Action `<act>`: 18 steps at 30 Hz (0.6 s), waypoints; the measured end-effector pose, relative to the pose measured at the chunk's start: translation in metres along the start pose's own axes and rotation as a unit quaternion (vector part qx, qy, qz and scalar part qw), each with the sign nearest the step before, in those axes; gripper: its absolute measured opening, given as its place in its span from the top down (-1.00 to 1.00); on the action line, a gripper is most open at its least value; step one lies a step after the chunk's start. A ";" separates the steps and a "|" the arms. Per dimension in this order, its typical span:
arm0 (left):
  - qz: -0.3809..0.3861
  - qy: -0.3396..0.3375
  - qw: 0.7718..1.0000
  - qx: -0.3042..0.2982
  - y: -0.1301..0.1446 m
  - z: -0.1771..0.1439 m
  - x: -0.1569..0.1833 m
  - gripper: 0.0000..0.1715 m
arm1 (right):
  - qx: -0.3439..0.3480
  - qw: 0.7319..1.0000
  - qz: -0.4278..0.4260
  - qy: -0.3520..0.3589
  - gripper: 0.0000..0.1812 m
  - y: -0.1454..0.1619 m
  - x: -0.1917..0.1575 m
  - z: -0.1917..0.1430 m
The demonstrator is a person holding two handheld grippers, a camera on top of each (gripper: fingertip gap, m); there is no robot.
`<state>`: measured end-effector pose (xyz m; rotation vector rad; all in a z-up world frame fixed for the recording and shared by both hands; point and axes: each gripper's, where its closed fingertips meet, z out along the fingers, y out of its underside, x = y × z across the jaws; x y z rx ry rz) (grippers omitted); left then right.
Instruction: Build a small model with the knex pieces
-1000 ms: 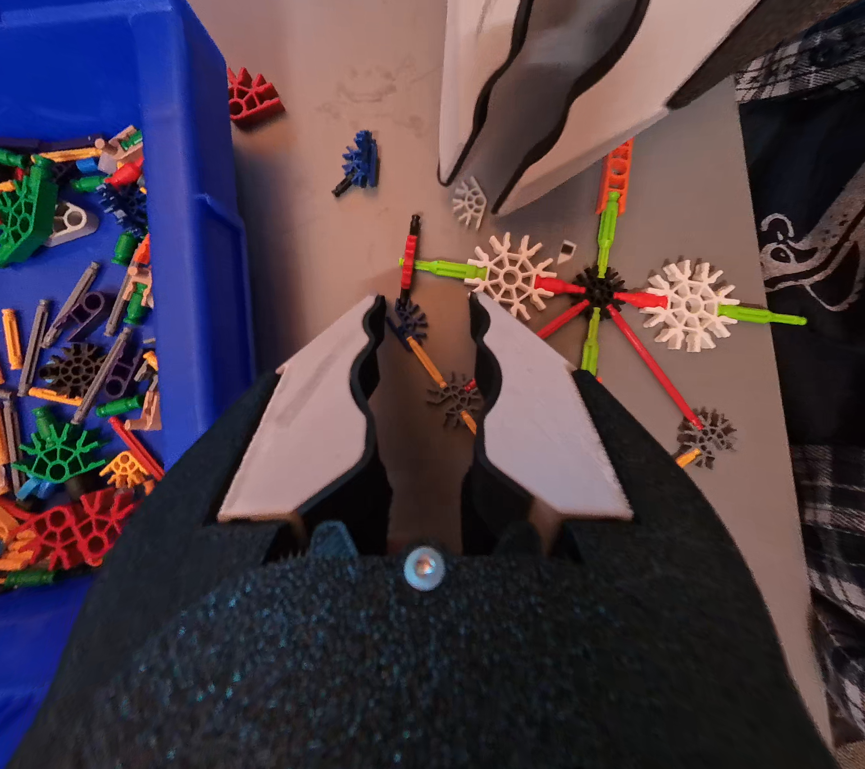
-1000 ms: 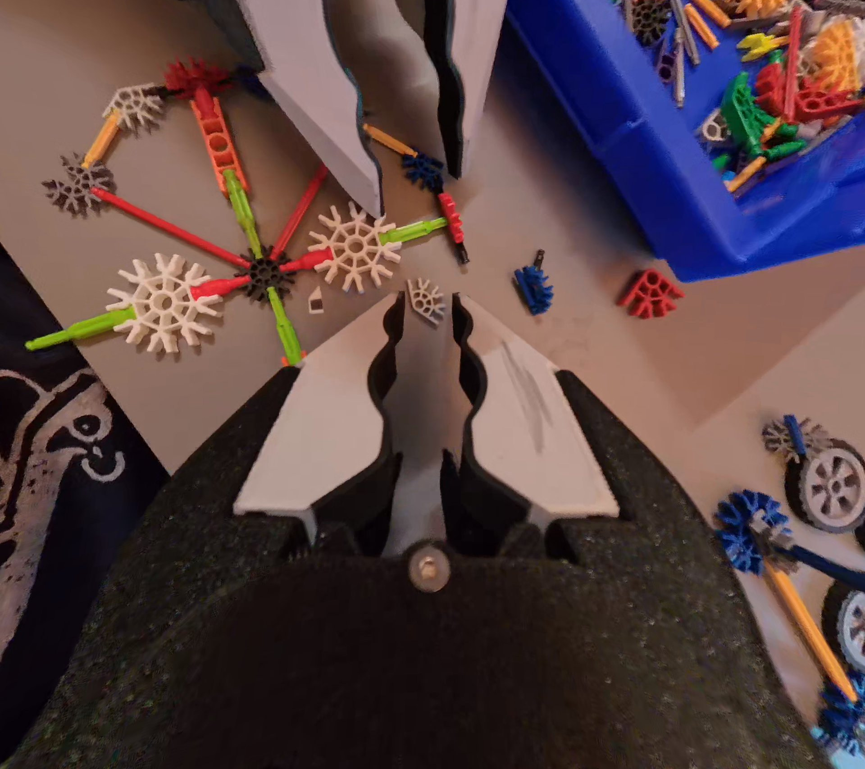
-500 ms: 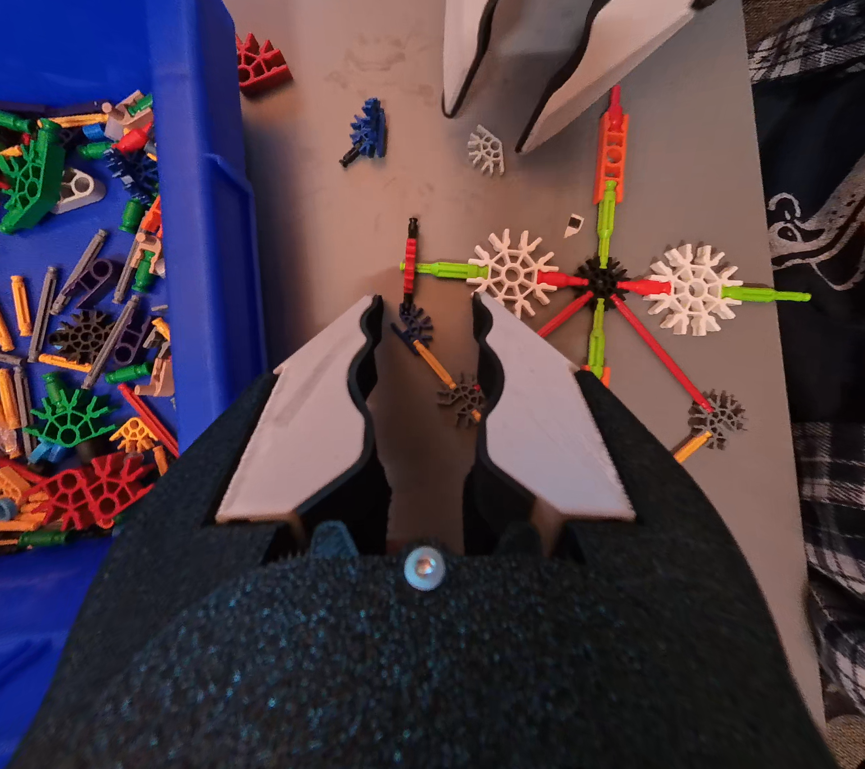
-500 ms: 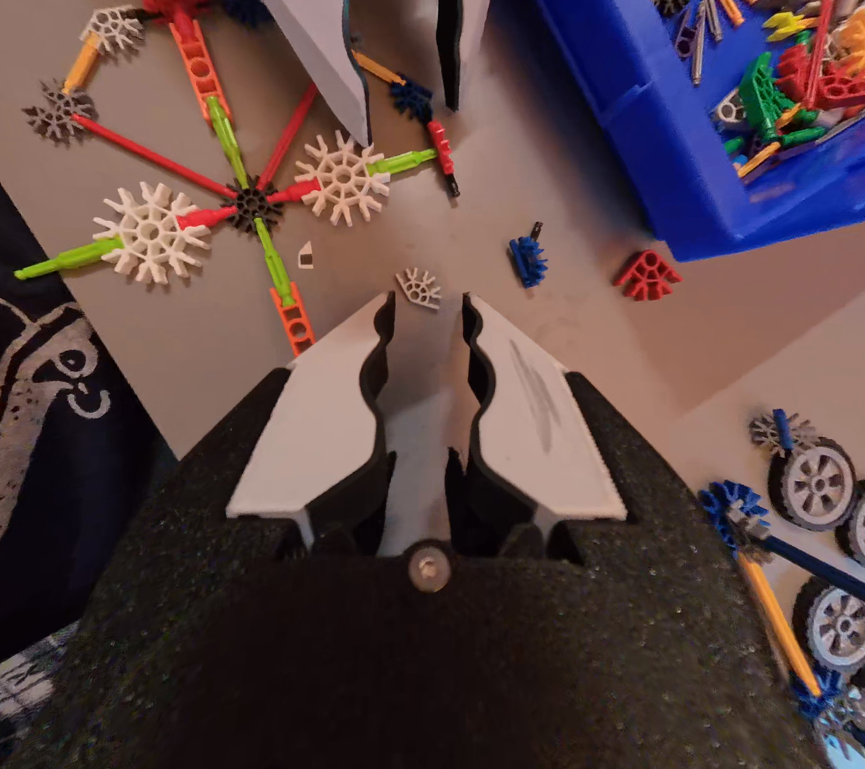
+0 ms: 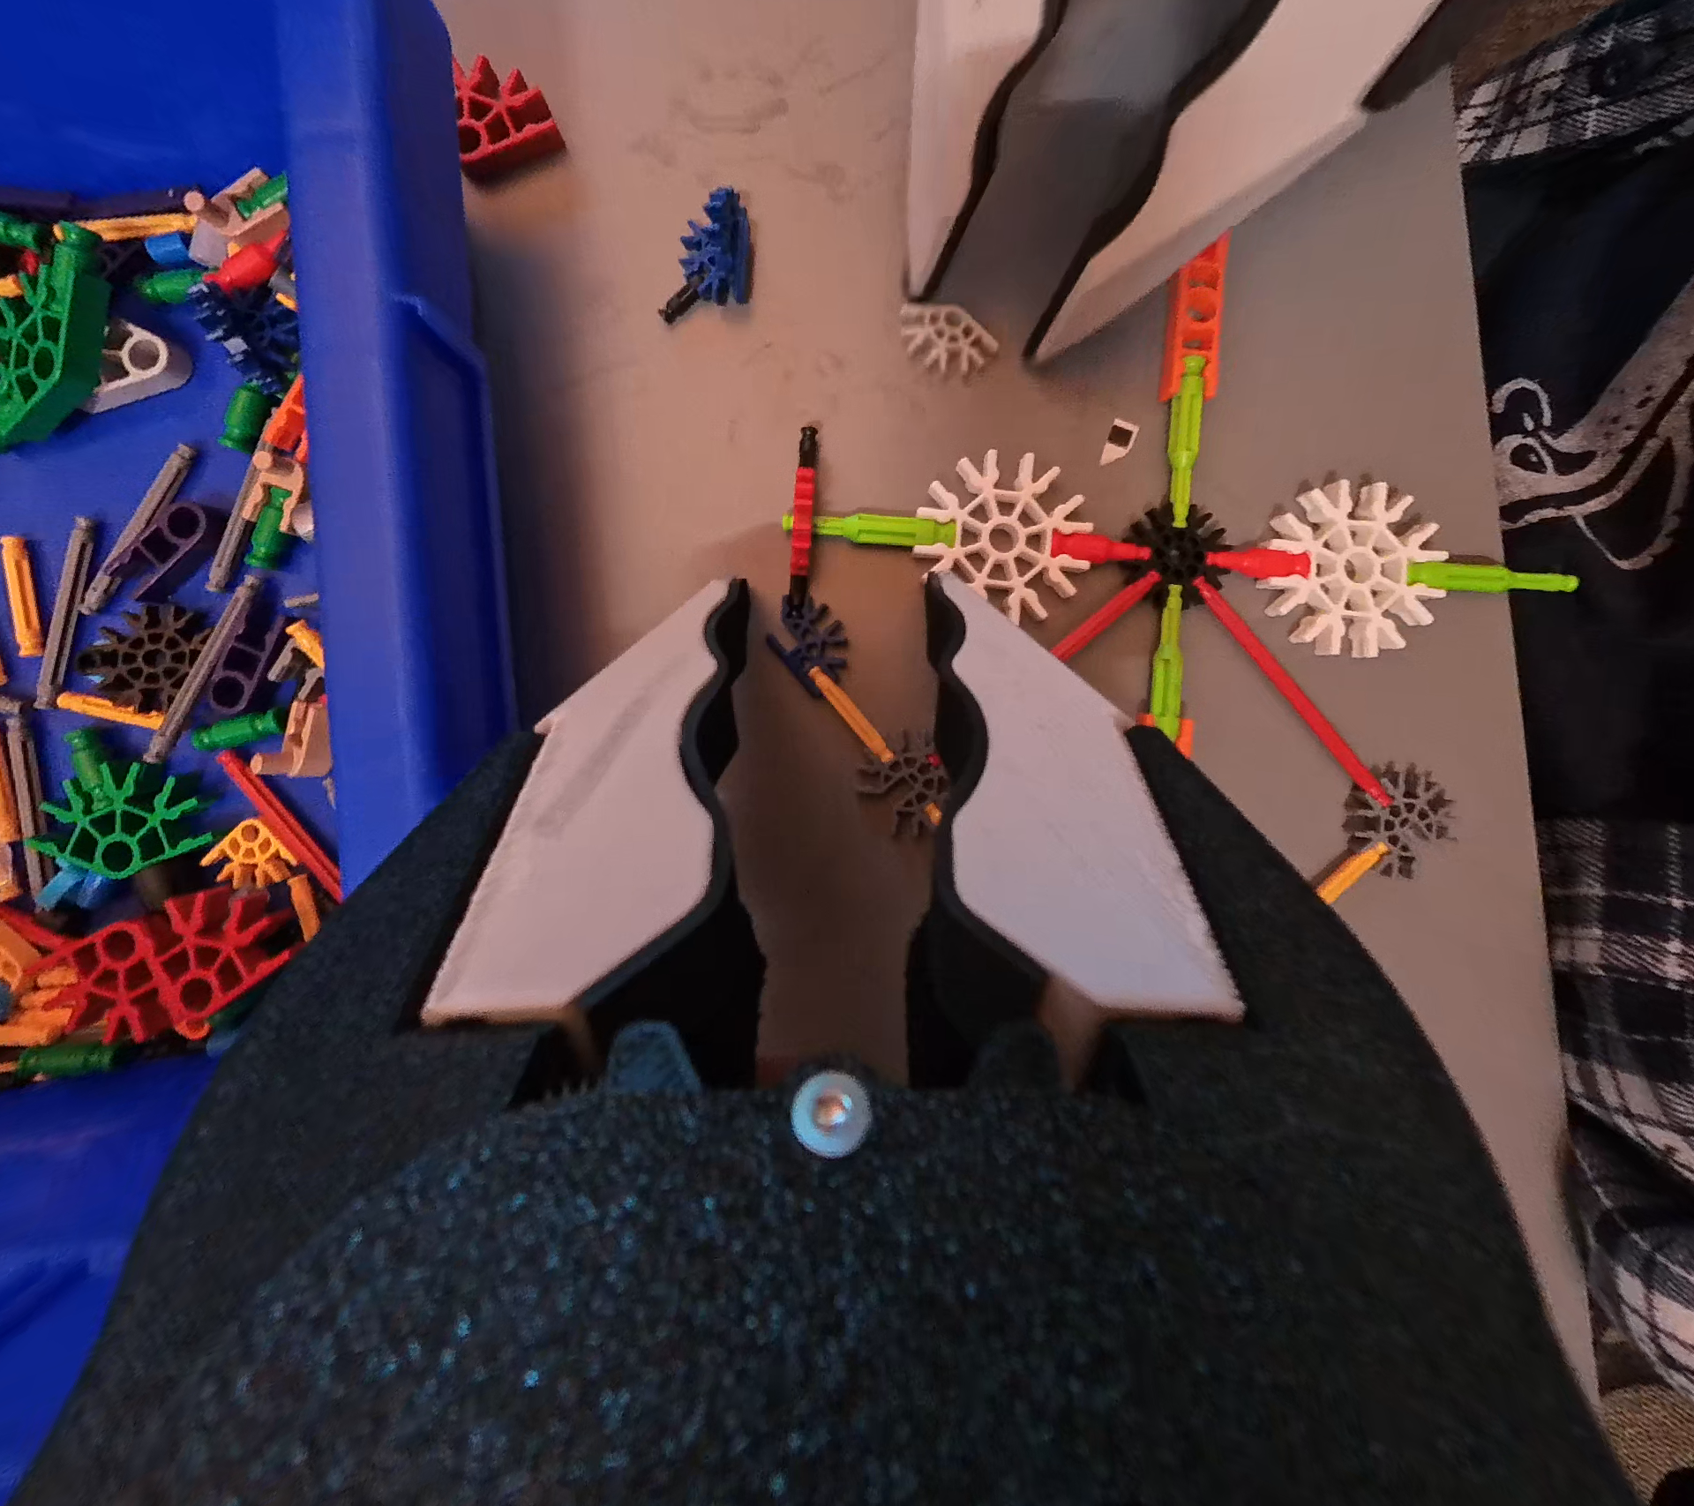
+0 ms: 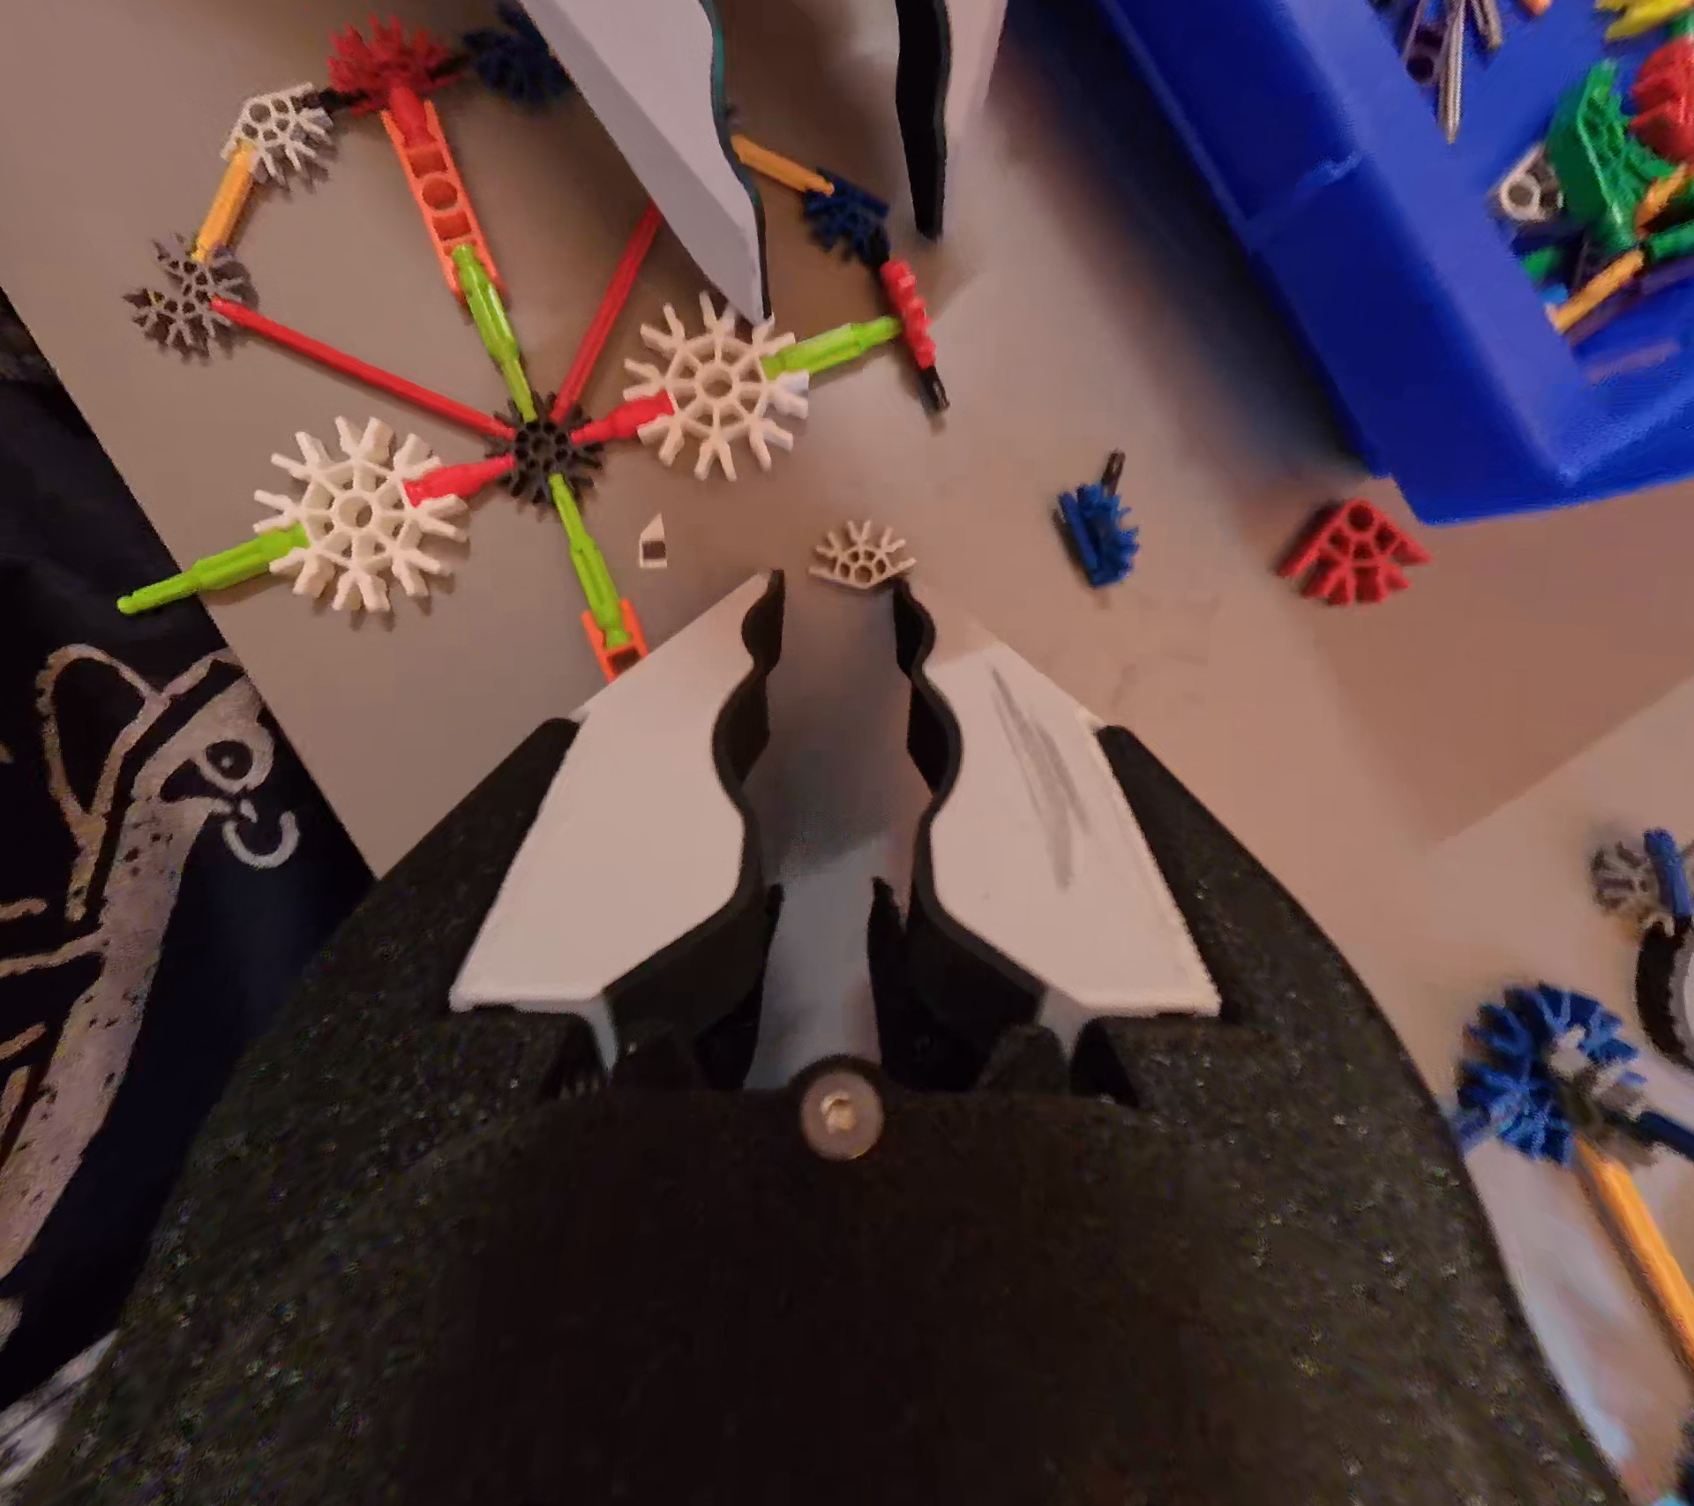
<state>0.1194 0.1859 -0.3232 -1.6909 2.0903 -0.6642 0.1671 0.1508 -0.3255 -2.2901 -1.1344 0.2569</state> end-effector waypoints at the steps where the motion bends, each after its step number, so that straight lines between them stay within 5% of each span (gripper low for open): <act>1: 0.000 0.001 1.000 0.000 0.000 0.000 0.000 0.56 | 0.006 1.000 -0.005 0.000 0.70 -0.004 0.001 0.003; 18: 0.005 0.005 1.000 0.004 -0.006 0.000 0.001 0.55 | 0.015 0.997 0.047 0.053 0.81 -0.009 0.012 0.007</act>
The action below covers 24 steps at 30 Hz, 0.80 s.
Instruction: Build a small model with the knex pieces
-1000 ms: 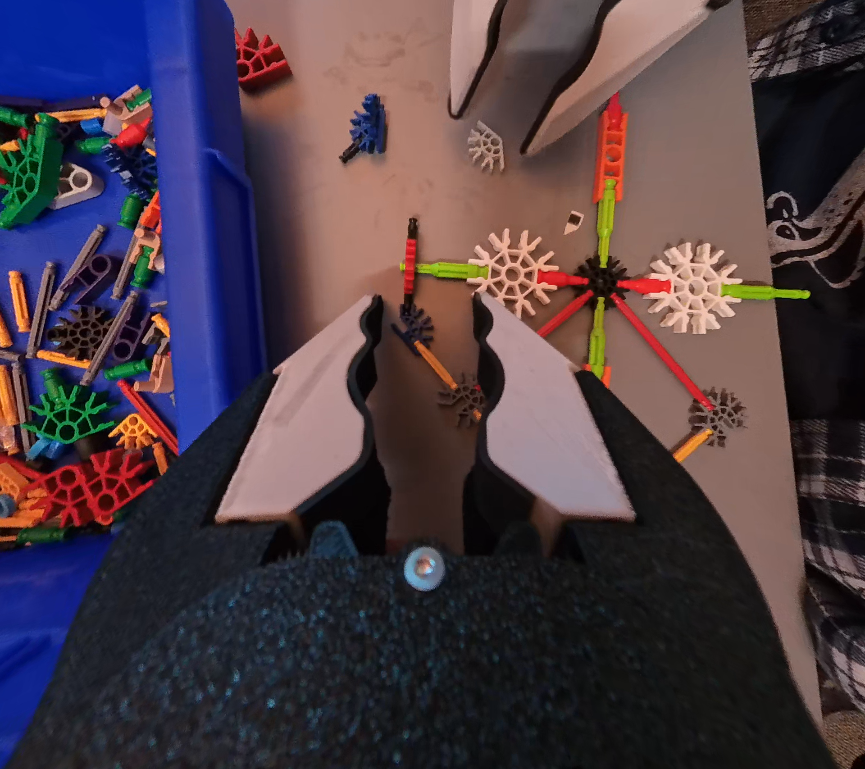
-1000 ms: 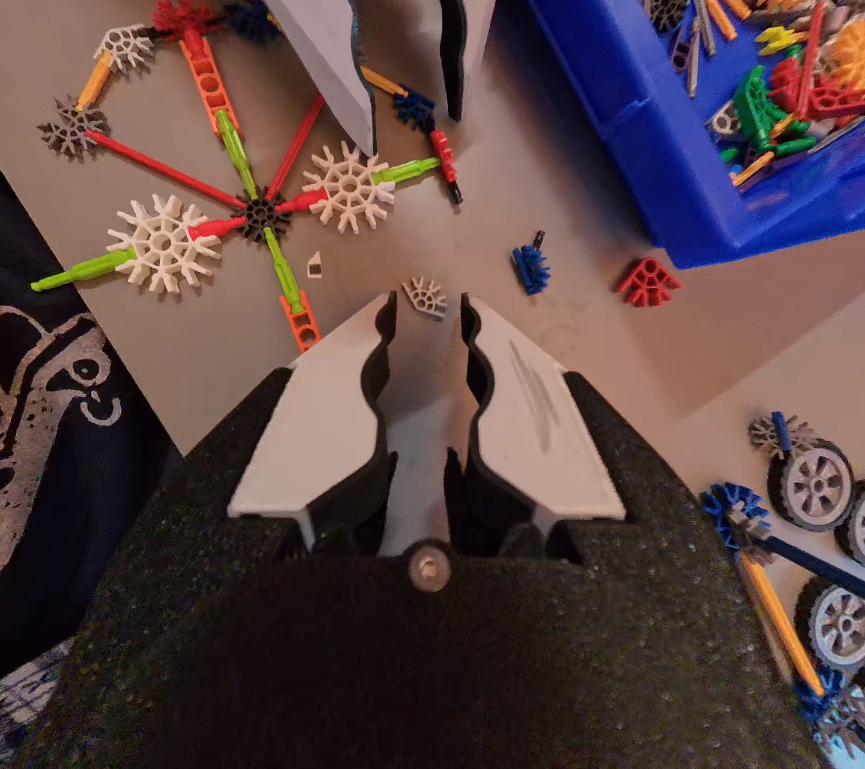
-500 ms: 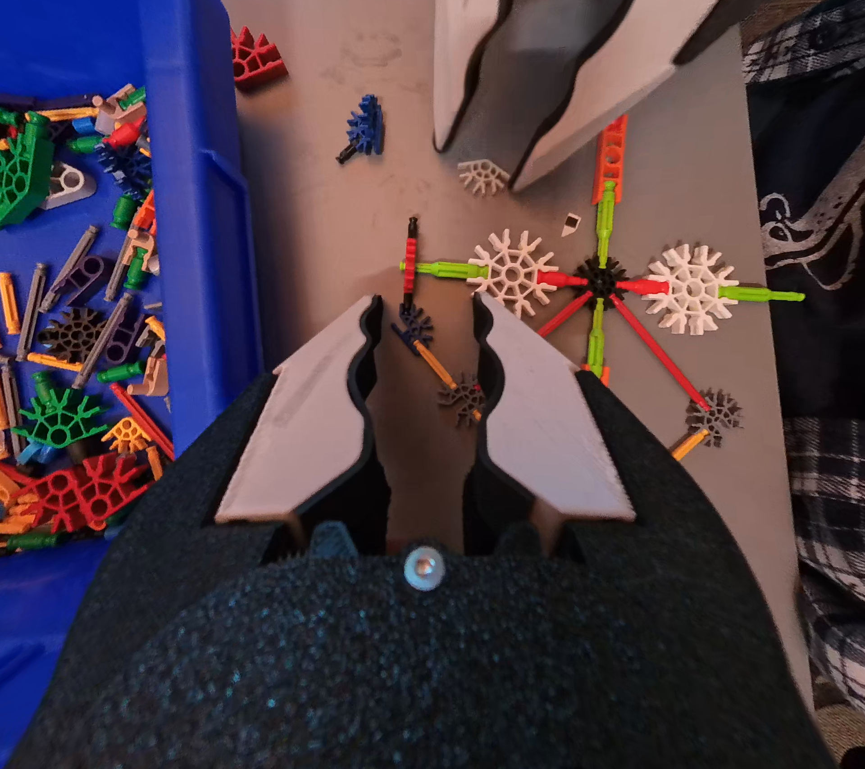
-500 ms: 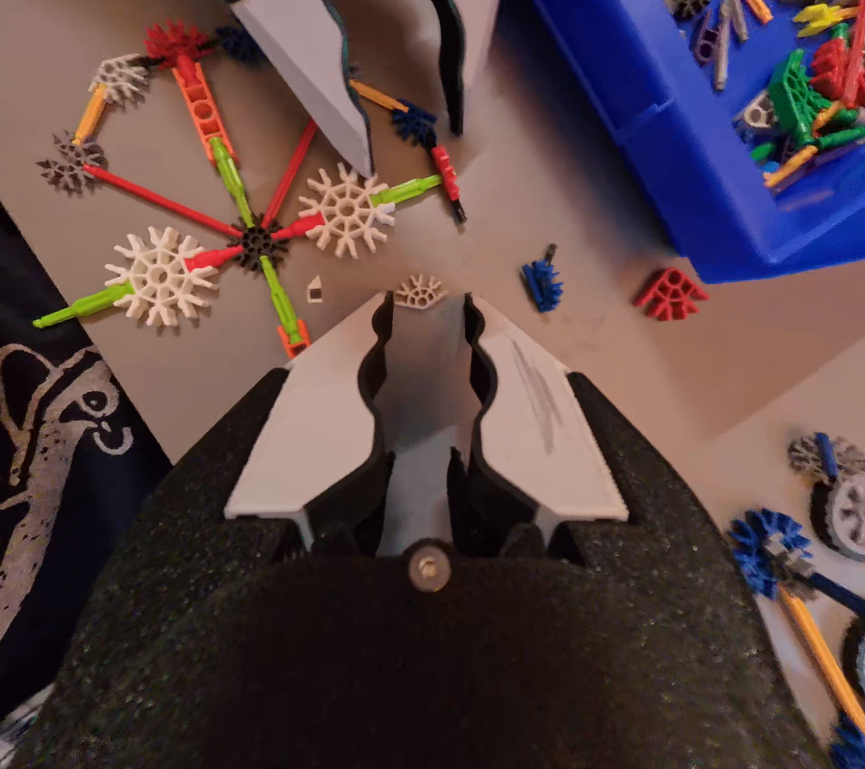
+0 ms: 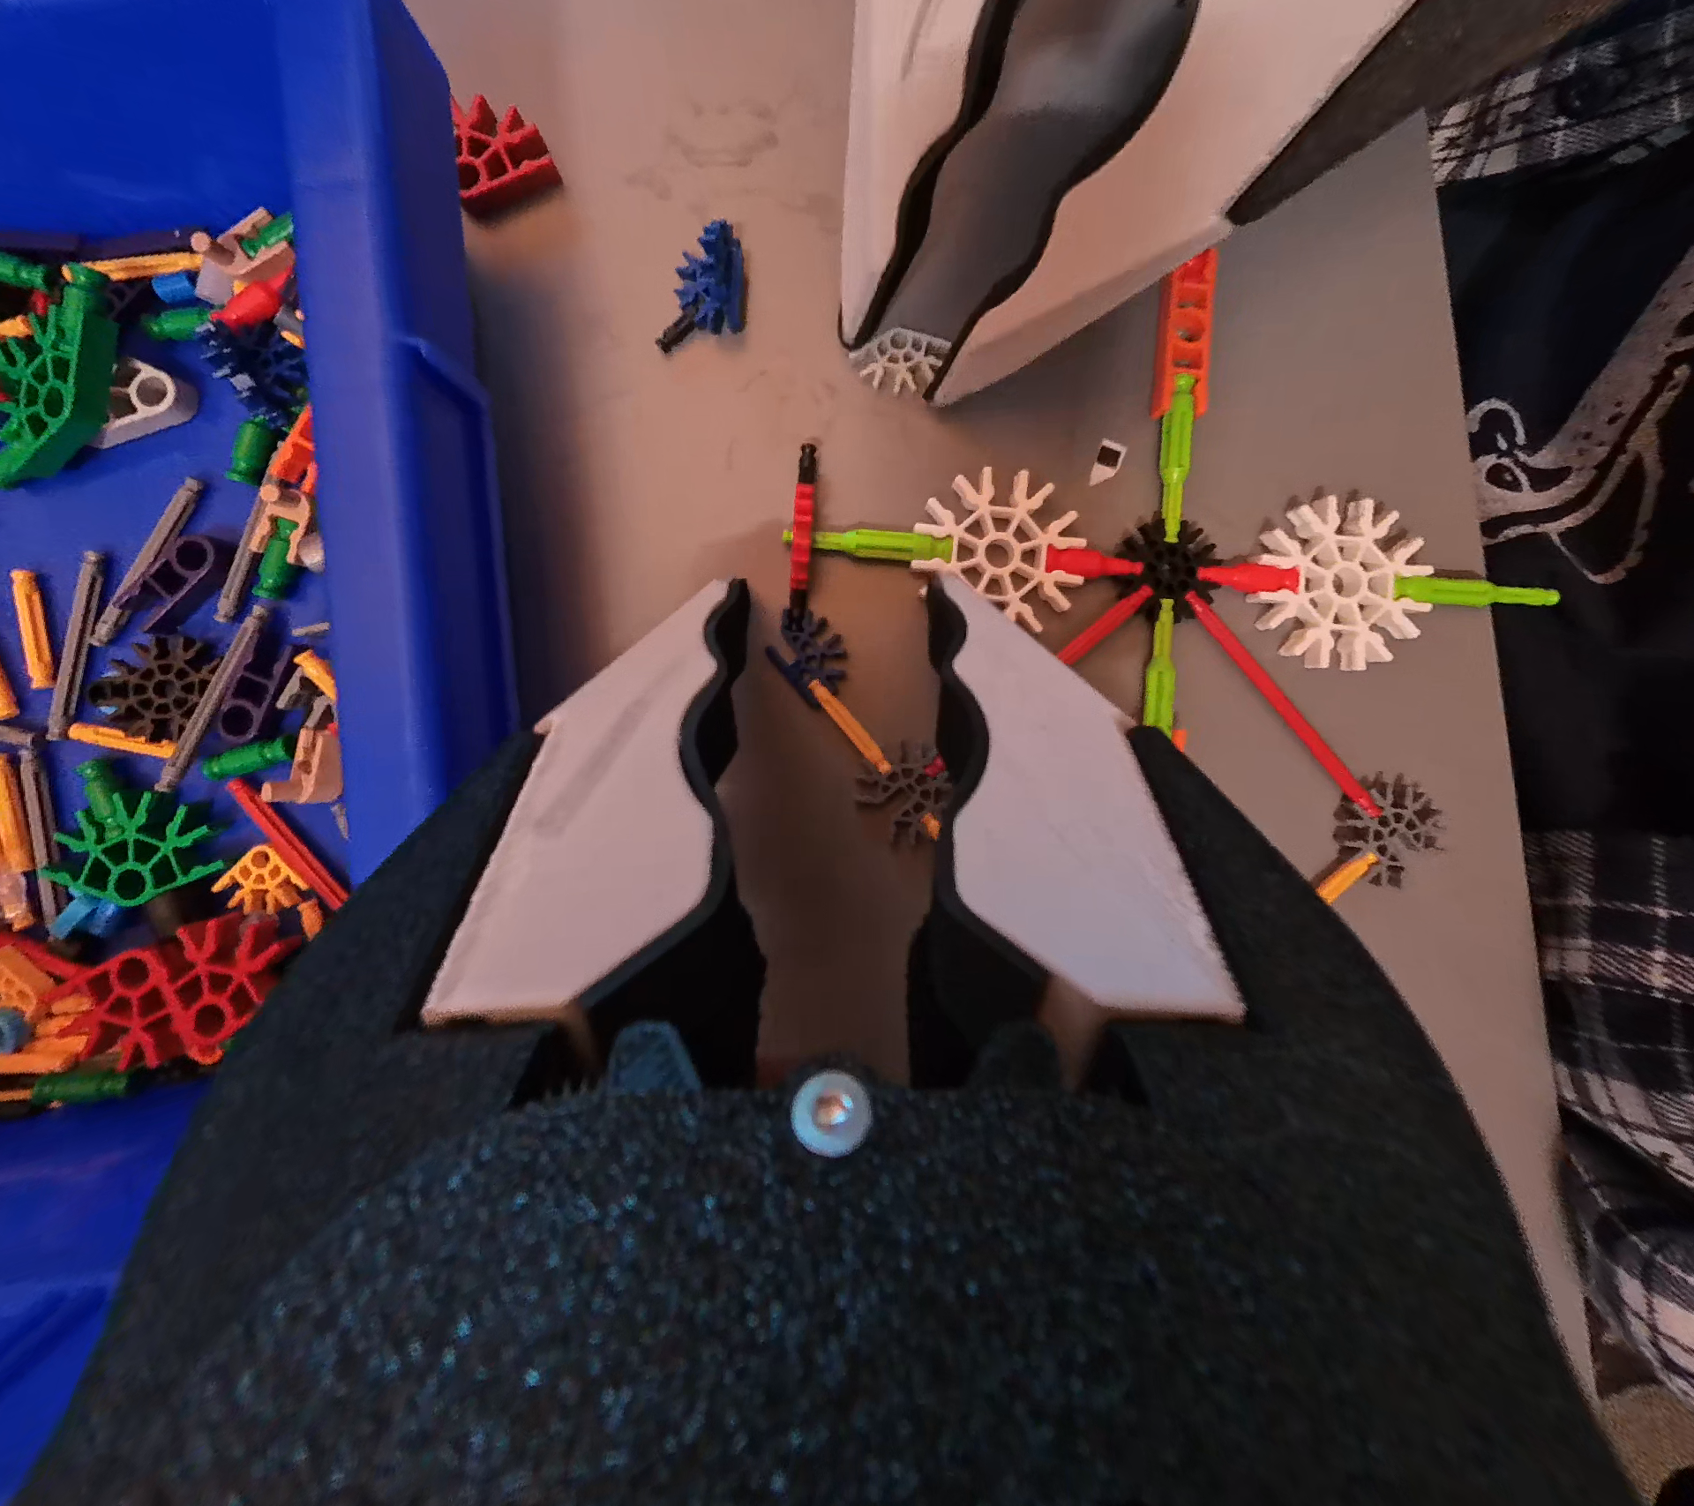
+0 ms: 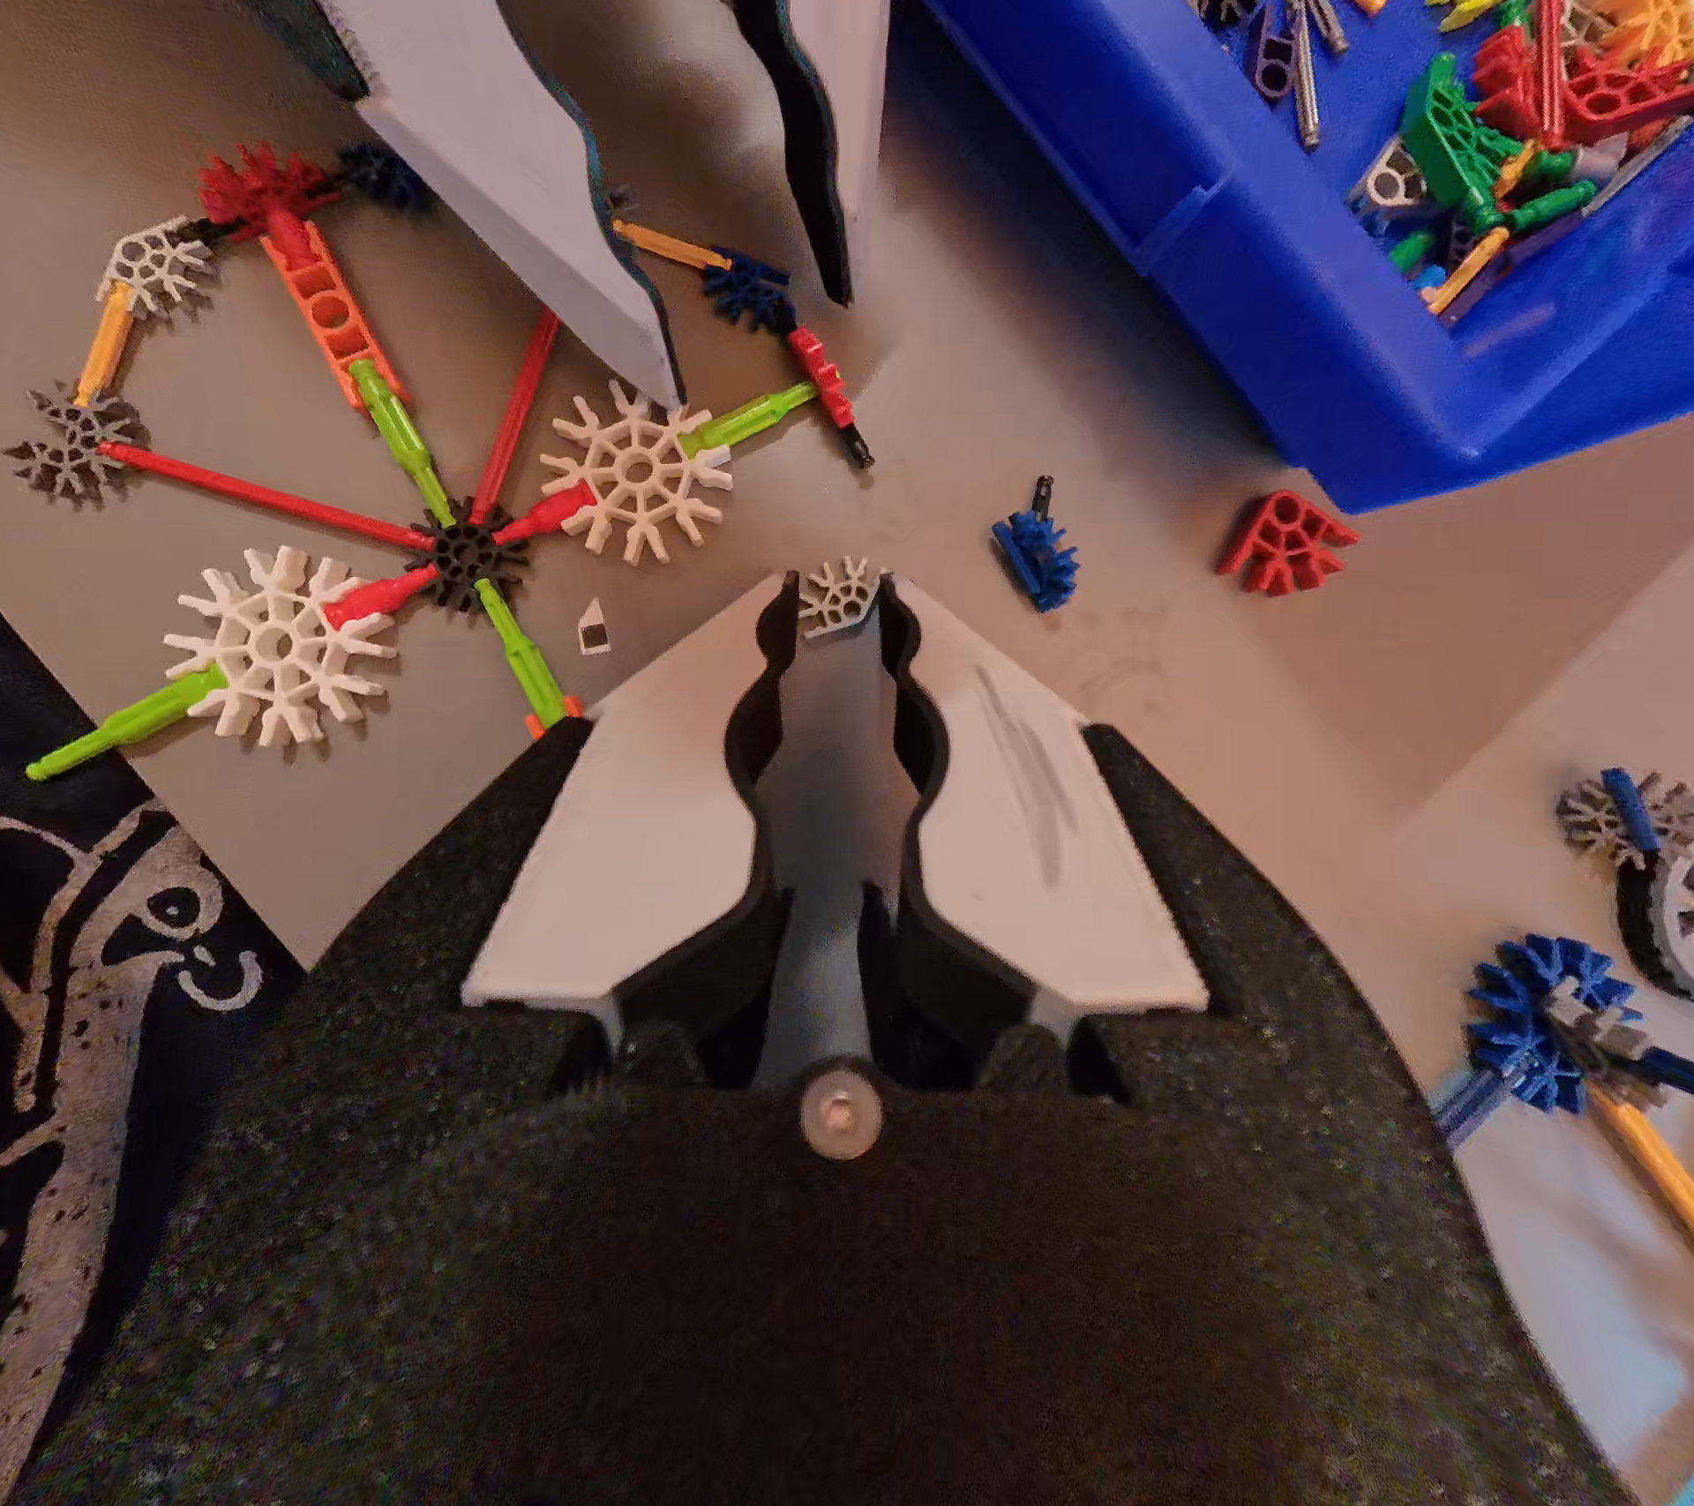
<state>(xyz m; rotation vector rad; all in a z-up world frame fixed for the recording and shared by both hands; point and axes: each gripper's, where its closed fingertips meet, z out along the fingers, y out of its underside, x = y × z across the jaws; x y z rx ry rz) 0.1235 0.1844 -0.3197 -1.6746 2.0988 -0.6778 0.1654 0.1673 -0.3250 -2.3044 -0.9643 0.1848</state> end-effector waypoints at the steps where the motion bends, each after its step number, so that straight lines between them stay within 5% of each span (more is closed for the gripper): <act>1: 0.001 -0.002 1.000 0.003 -0.002 0.000 -0.001 0.56 | 0.001 1.000 -0.007 -0.002 0.82 0.000 0.000 0.000; 12: 0.022 -0.004 1.000 -0.001 -0.009 0.007 -0.003 0.86 | 0.035 0.992 -0.116 -0.037 0.83 -0.018 0.005 0.003; 24: 0.039 0.011 0.999 -0.009 -0.013 0.011 -0.001 0.88 | 0.023 0.974 -0.206 -0.092 0.85 -0.012 0.002 0.004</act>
